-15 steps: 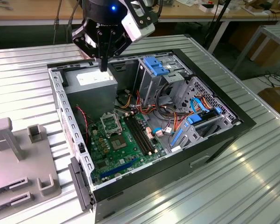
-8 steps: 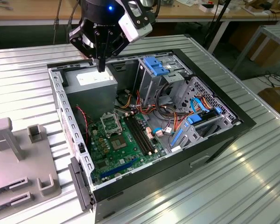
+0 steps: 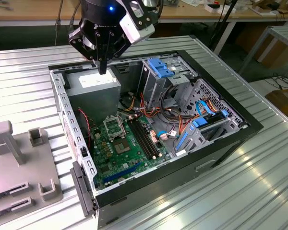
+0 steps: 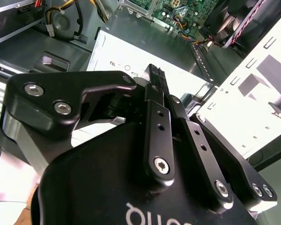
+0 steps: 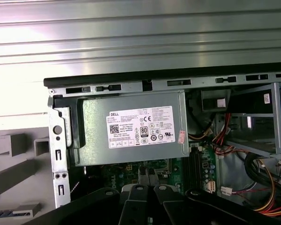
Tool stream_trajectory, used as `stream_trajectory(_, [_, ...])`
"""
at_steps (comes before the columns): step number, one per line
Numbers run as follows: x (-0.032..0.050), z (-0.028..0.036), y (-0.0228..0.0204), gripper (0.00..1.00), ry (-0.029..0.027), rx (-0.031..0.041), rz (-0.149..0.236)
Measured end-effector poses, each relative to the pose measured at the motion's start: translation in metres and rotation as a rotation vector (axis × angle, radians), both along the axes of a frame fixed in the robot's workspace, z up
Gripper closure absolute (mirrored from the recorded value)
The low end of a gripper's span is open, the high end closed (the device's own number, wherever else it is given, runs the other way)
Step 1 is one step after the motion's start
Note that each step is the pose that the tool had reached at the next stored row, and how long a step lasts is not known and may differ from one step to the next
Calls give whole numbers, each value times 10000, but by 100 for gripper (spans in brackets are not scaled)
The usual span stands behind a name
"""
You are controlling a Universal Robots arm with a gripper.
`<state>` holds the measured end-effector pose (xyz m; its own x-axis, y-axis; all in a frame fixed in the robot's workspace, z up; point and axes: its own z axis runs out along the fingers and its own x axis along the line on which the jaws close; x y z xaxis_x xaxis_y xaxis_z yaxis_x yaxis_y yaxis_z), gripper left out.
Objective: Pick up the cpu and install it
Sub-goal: 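Reach for the cpu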
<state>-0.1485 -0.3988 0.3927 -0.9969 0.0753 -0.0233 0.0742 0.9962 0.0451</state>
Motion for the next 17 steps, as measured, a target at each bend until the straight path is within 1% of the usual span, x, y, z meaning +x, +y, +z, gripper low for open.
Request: stream_trajectory(17, [-85,-7,0,89,2,0,0])
